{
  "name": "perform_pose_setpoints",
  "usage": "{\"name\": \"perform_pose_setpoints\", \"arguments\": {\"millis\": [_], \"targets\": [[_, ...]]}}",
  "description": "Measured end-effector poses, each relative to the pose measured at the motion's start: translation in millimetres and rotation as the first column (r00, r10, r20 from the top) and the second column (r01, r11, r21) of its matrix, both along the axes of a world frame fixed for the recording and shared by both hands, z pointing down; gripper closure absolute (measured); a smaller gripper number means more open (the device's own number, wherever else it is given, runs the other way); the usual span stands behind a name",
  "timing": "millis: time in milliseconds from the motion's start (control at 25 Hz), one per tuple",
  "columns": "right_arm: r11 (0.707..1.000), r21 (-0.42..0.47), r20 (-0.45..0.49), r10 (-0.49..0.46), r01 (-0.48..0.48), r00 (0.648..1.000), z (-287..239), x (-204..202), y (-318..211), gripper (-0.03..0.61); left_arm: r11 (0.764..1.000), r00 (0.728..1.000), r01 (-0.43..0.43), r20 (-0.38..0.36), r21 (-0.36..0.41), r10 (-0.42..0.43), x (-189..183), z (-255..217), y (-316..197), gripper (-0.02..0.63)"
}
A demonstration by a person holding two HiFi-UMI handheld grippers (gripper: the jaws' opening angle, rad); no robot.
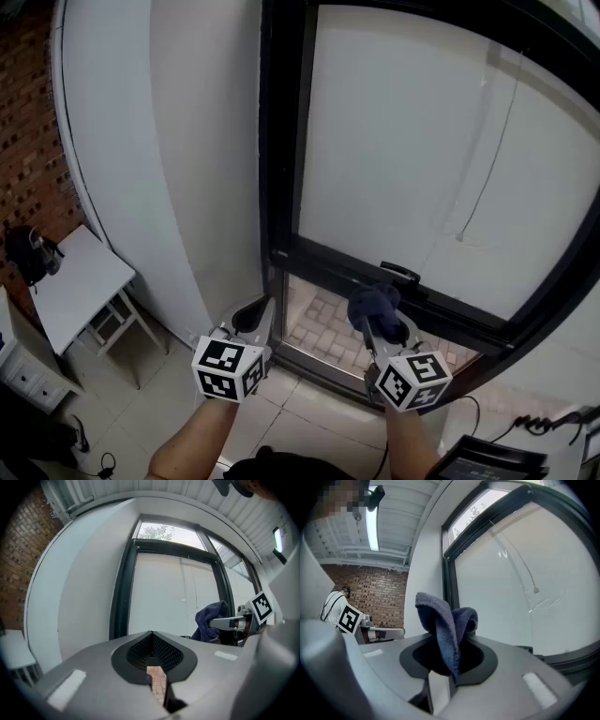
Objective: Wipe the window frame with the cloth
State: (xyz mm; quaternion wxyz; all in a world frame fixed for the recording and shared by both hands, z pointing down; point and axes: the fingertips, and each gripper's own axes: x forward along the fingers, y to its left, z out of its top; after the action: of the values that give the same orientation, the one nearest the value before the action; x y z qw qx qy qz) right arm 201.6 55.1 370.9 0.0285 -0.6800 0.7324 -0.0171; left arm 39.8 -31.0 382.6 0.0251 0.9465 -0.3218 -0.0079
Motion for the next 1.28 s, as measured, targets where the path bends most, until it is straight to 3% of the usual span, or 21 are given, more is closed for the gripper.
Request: {"name": "perform_pose_setpoints", "arguments": {"millis": [360, 640, 1120, 1280], "targets": [[0.997, -0.025, -0.011, -0.077, 0.077, 0.997, 7.0, -51.5, -40.3, 0.479, 0.998, 0.998, 0.058, -0.001, -0.022, -0.058, -43.2, 5.6, -30.4, 0.623], [0.995, -0.019, -0.014, -0.101, 0.101, 0.995, 2.5, -73.0, -69.3, 0.479, 0.997, 0.998, 0.069, -0.01, -0.022, -0.069, -53.9, 2.9, -50.2, 0.623], [0.998, 0.025, -0.023, -0.058, 0.058, 0.998, -20.9, -85.8, -107.8, 0.479, 0.999, 1.0, -0.016, -0.024, 0.033, 0.017, -44.2, -28.4, -83.1, 0.621], [0.996, 0.024, -0.047, -0.082, 0.083, 0.996, -38.6, -85.7, -122.1, 0.479, 0.998, 0.998, -0.046, -0.043, 0.046, 0.048, -33.3, -44.9, -92.2, 0.621]]}}
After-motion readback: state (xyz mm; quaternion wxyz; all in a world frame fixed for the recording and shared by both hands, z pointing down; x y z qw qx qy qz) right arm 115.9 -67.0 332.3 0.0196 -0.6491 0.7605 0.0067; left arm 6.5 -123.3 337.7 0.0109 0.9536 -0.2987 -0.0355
